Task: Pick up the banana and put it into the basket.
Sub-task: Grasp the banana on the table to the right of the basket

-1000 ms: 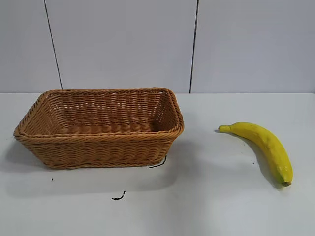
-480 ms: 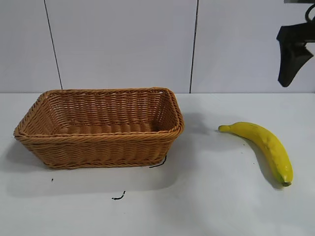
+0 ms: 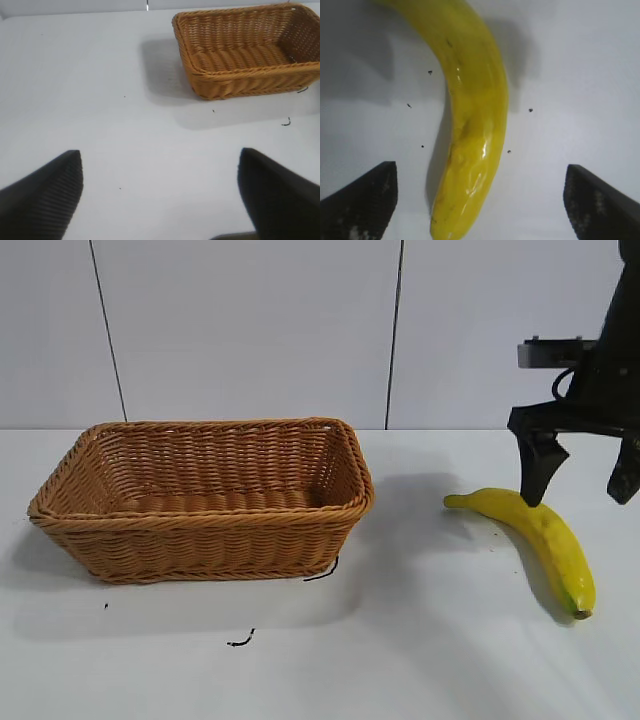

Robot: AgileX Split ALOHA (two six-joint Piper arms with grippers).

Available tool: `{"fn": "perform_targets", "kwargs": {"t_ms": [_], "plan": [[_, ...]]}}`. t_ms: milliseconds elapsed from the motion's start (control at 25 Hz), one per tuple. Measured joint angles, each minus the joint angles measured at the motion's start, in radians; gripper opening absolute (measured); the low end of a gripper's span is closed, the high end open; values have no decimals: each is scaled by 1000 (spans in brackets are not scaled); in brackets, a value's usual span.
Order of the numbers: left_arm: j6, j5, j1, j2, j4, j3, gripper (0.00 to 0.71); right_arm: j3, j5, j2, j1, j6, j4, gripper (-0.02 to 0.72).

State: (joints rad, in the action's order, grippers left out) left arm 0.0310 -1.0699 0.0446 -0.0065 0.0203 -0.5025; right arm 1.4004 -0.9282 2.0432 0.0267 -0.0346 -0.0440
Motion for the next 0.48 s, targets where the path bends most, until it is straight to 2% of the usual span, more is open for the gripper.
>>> {"fn": "perform_targets", "kwargs": {"t_ms": [480], "plan": [[0, 0, 0, 0, 0, 0, 634, 0, 49, 84, 0, 0, -1, 617]]}}
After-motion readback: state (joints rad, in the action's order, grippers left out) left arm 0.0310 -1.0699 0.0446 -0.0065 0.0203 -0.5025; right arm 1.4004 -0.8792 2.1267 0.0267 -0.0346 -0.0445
